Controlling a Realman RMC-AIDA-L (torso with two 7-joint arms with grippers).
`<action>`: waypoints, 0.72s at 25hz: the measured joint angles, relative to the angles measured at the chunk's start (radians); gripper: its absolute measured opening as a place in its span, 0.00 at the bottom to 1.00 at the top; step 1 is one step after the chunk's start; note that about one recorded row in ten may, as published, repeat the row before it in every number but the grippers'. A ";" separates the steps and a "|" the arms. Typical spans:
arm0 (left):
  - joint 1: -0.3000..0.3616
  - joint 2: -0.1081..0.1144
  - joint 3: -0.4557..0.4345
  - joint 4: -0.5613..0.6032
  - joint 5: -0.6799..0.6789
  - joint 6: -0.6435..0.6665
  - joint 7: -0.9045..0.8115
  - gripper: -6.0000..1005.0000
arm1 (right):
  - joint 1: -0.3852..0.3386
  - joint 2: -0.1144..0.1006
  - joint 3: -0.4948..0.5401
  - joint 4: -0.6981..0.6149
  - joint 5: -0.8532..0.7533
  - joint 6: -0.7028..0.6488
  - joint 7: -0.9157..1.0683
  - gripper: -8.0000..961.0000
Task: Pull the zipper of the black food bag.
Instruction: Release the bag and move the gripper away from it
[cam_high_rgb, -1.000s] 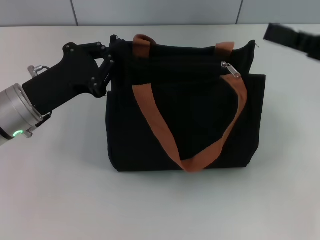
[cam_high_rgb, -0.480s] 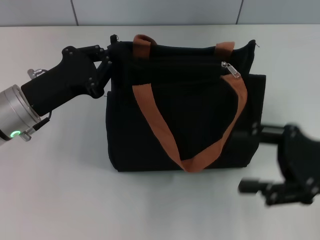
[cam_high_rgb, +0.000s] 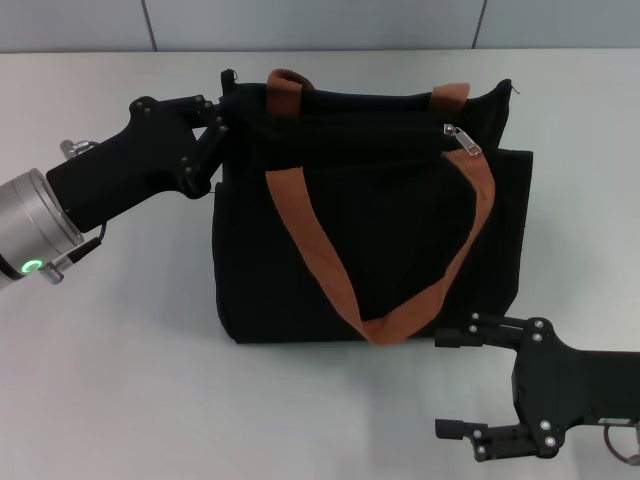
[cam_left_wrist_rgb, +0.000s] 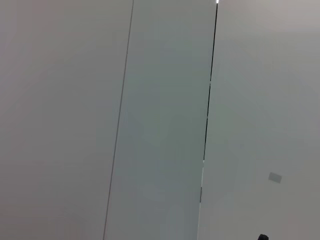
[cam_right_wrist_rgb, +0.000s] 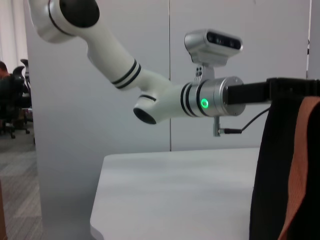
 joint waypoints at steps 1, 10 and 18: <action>0.000 0.000 0.000 0.000 0.000 0.000 0.000 0.10 | 0.000 0.001 0.000 0.003 -0.001 0.001 -0.002 0.84; -0.002 0.000 0.002 0.002 0.000 -0.011 0.002 0.11 | 0.007 0.002 0.002 0.010 -0.003 0.029 -0.006 0.84; 0.011 -0.005 -0.019 0.002 -0.006 -0.025 -0.002 0.11 | 0.013 0.008 0.000 0.011 -0.004 0.041 -0.001 0.84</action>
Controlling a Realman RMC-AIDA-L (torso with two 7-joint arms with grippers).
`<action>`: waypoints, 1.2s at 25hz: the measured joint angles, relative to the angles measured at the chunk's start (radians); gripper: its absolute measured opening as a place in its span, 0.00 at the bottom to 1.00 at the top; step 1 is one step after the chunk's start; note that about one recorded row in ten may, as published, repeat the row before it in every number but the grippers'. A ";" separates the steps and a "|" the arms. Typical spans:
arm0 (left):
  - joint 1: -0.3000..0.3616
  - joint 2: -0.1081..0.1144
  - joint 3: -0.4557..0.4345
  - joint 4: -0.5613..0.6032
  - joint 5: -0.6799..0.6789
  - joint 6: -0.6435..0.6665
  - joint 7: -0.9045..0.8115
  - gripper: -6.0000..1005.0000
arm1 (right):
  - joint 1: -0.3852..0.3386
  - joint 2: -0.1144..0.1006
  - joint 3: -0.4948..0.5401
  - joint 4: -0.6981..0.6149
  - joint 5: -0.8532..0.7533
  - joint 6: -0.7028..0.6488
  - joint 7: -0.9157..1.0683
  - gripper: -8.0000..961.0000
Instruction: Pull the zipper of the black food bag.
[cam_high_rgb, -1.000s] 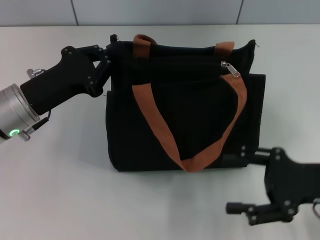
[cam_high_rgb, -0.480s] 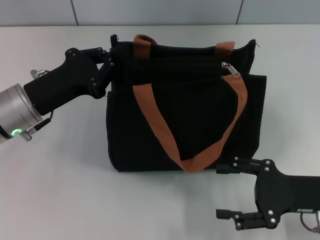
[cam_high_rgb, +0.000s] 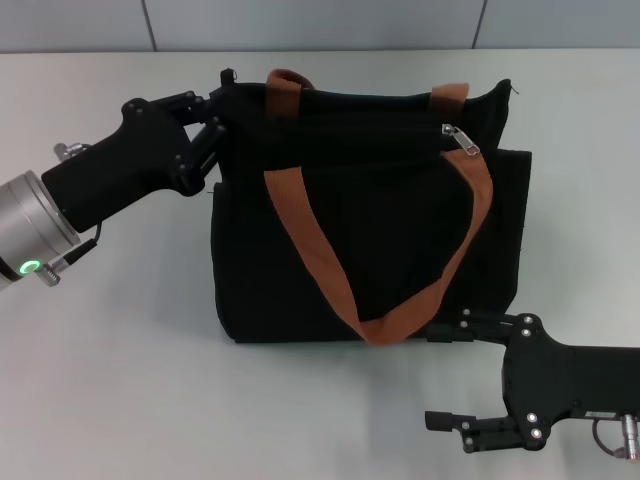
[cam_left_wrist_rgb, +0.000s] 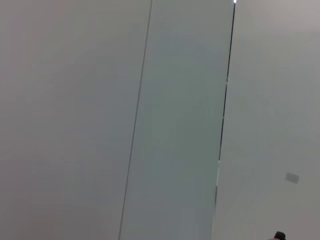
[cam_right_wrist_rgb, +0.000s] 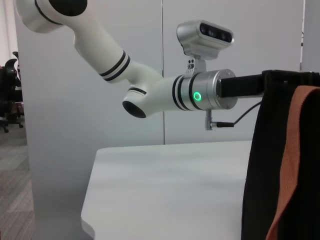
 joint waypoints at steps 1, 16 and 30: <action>-0.003 0.001 0.012 0.001 0.005 -0.005 -0.007 0.11 | 0.001 0.000 0.000 0.000 0.000 -0.001 0.000 0.84; 0.038 0.019 0.101 0.123 0.007 -0.002 -0.106 0.49 | 0.006 0.000 0.002 0.000 0.000 -0.001 0.003 0.84; 0.122 0.087 0.179 0.246 0.004 0.369 -0.262 0.82 | 0.000 0.001 0.008 0.001 0.000 0.001 -0.003 0.84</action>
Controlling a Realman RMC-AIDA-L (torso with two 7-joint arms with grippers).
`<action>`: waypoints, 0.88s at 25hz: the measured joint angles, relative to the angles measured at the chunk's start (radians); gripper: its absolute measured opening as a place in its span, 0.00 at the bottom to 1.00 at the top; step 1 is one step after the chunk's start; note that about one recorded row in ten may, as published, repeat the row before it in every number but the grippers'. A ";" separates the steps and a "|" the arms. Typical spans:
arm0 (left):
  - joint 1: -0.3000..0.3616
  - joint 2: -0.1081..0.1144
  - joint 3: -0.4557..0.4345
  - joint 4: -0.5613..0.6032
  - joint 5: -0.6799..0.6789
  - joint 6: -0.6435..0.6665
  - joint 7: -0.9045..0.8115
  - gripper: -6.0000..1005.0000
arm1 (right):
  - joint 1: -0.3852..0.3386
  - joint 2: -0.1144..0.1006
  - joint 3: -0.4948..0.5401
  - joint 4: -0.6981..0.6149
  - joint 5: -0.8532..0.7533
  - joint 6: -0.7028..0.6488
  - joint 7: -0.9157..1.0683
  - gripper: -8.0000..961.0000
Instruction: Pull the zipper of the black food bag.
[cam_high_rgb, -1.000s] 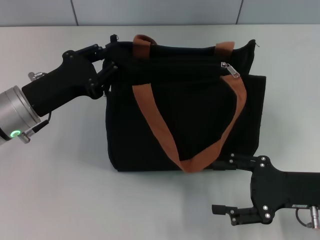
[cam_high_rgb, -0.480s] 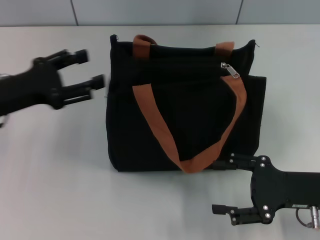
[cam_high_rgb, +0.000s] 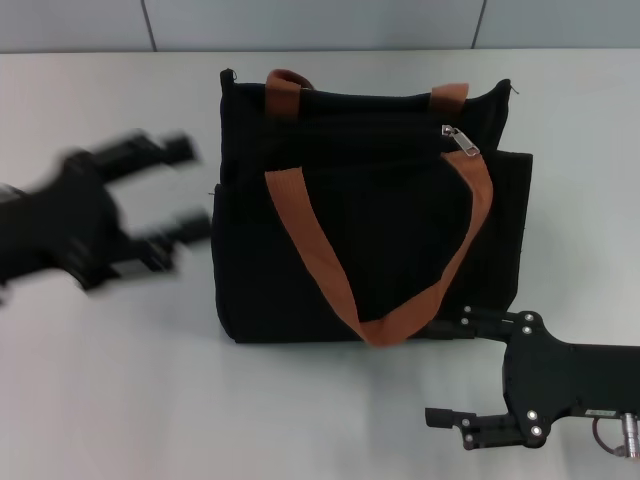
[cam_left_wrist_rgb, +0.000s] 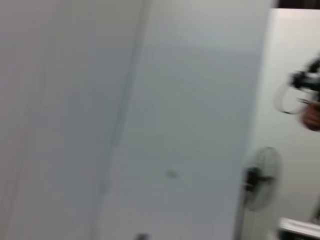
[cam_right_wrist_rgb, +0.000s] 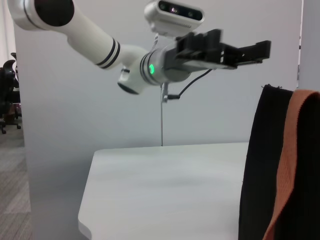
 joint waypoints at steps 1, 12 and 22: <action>0.002 -0.011 0.026 -0.003 0.001 0.002 0.037 0.82 | 0.000 0.000 0.000 0.002 0.000 0.001 0.000 0.84; 0.033 -0.064 0.204 -0.132 0.140 -0.152 0.251 0.82 | 0.005 0.004 -0.008 0.070 0.000 0.055 -0.046 0.84; 0.047 -0.085 0.212 -0.169 0.222 -0.264 0.302 0.82 | 0.012 0.004 -0.016 0.088 0.000 0.065 -0.051 0.84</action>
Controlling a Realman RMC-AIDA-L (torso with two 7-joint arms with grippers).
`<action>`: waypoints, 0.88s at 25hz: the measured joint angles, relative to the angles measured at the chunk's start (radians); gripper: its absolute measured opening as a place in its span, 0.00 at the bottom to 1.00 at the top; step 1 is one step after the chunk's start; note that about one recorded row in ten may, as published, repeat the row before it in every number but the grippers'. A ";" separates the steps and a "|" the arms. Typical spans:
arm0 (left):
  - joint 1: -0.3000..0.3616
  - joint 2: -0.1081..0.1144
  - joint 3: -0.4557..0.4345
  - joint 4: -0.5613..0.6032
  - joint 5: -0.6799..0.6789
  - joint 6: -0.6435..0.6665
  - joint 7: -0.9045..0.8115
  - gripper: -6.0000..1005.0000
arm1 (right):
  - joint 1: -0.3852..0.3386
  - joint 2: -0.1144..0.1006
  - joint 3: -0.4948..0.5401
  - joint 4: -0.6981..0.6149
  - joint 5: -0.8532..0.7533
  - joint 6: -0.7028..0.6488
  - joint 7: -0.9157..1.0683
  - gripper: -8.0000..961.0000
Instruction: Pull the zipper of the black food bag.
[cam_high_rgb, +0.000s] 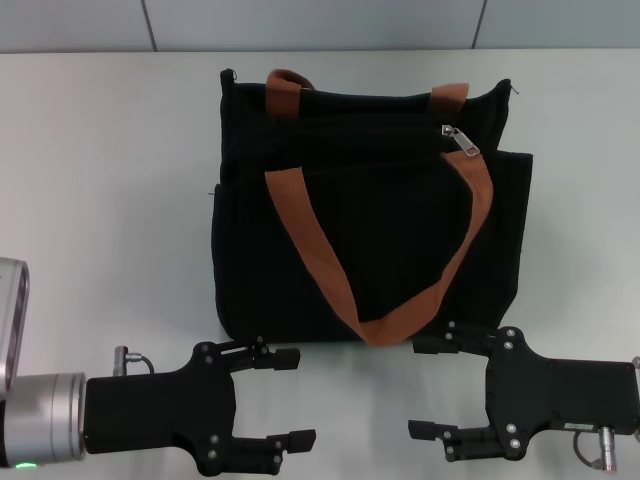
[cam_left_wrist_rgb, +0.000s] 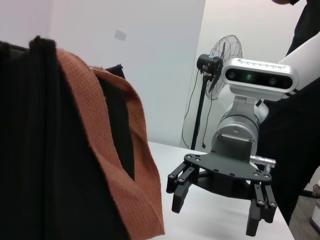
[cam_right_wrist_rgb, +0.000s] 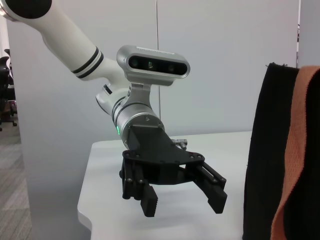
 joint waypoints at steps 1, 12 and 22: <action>0.000 0.000 0.000 0.000 0.000 0.000 0.001 0.82 | 0.000 0.000 0.000 0.000 0.000 0.001 0.000 0.84; 0.002 0.000 0.000 -0.011 0.002 0.000 0.002 0.82 | 0.009 0.000 0.000 0.000 -0.004 0.001 0.003 0.84; 0.001 0.000 -0.002 -0.011 0.003 0.006 -0.008 0.82 | 0.012 0.000 0.000 0.000 -0.012 0.006 0.003 0.84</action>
